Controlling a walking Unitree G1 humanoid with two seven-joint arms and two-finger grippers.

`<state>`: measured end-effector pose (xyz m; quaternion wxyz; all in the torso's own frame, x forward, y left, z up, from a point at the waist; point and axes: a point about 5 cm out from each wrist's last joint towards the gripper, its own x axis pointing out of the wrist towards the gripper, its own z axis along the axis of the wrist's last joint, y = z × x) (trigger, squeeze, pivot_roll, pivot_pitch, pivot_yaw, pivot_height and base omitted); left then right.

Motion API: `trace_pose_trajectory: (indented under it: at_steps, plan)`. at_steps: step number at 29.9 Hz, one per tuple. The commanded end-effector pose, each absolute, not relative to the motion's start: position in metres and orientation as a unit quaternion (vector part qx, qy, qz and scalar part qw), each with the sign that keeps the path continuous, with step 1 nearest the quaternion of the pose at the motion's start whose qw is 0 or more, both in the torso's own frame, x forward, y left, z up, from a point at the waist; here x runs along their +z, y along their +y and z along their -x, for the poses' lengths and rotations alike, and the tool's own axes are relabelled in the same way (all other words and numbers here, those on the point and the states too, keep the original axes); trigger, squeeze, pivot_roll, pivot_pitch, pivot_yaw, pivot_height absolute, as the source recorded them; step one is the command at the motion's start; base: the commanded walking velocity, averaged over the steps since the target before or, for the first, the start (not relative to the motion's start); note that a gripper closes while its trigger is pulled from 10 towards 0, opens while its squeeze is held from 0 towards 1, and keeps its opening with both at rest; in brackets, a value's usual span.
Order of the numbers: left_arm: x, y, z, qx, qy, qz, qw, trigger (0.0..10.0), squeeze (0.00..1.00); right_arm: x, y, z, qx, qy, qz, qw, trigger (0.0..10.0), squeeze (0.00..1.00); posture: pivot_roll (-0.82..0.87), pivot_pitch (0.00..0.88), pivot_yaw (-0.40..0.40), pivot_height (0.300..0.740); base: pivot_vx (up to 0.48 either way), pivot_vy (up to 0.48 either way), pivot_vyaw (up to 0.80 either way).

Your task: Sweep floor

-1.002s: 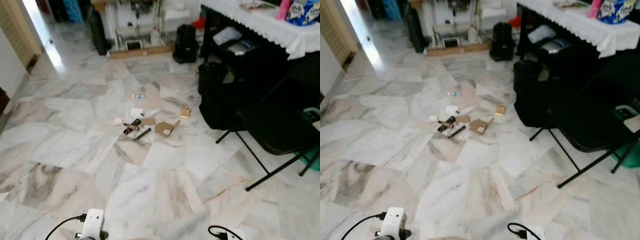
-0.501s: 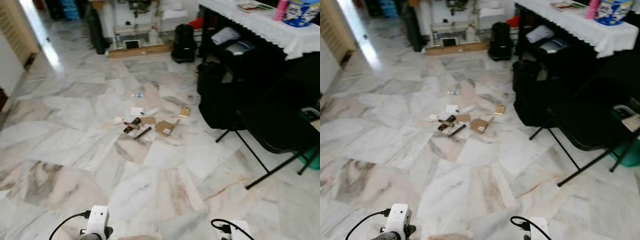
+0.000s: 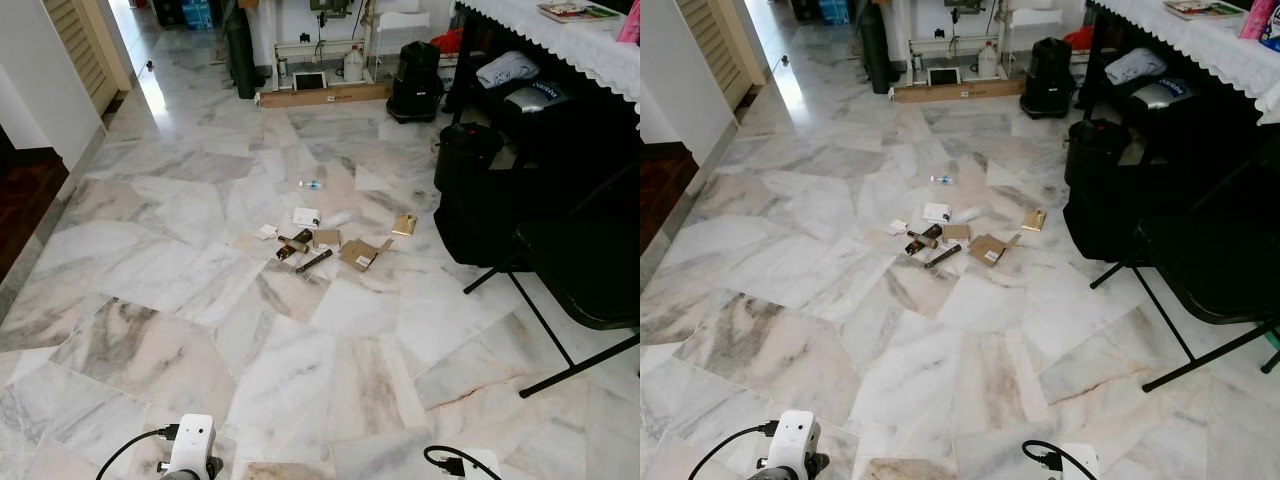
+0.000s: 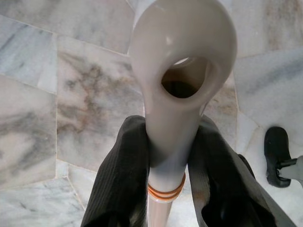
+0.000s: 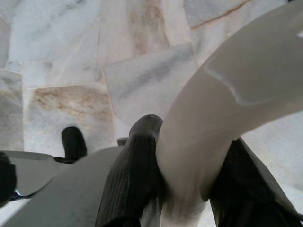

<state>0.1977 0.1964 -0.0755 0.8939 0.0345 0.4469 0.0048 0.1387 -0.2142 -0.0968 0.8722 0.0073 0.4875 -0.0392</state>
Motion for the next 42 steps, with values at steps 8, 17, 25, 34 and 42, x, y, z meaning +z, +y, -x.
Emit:
trace_pose_trajectory:
  at_steps: [8, 17, 25, 34, 42]
  plan:
    - [-0.074, 0.2, -0.198, 0.026, 0.434, -0.012, 0.9, 10.0, 0.0, -0.08, -0.236, -0.166, -0.053, 0.435, 0.076, 0.895, 10.0, 0.0, -0.15, 0.0, 0.04, 0.74, 0.0, 0.0, 0.0]
    - [-0.075, 0.202, -0.196, 0.04, 0.436, -0.002, 0.899, 10.0, 0.0, -0.068, -0.225, -0.196, -0.013, 0.399, 0.108, 0.911, 10.0, 0.0, -0.18, 0.0, -0.028, 0.74, 0.0, 0.0, 0.0]
    - [-0.077, 0.195, -0.194, 0.045, 0.434, 0.017, 0.9, 10.0, 0.0, -0.061, -0.223, -0.206, 0.003, 0.382, 0.116, 0.917, 10.0, 0.0, -0.14, 0.0, -0.046, 0.74, 0.0, 0.0, 0.0]
    - [-0.074, 0.189, -0.201, 0.041, 0.419, 0.012, 0.907, 10.0, 0.0, -0.045, -0.23, -0.227, -0.014, 0.335, 0.132, 0.933, 10.0, 0.0, -0.12, 0.0, -0.016, 0.74, 0.0, 0.0, 0.0]
    - [-0.058, 0.198, -0.224, 0.053, 0.363, 0.017, 0.93, 10.0, 0.0, -0.015, -0.242, -0.255, -0.045, 0.244, 0.186, 0.951, 10.0, 0.0, -0.12, 0.0, 0.002, 0.74, 0.0, 0.0, 0.0]
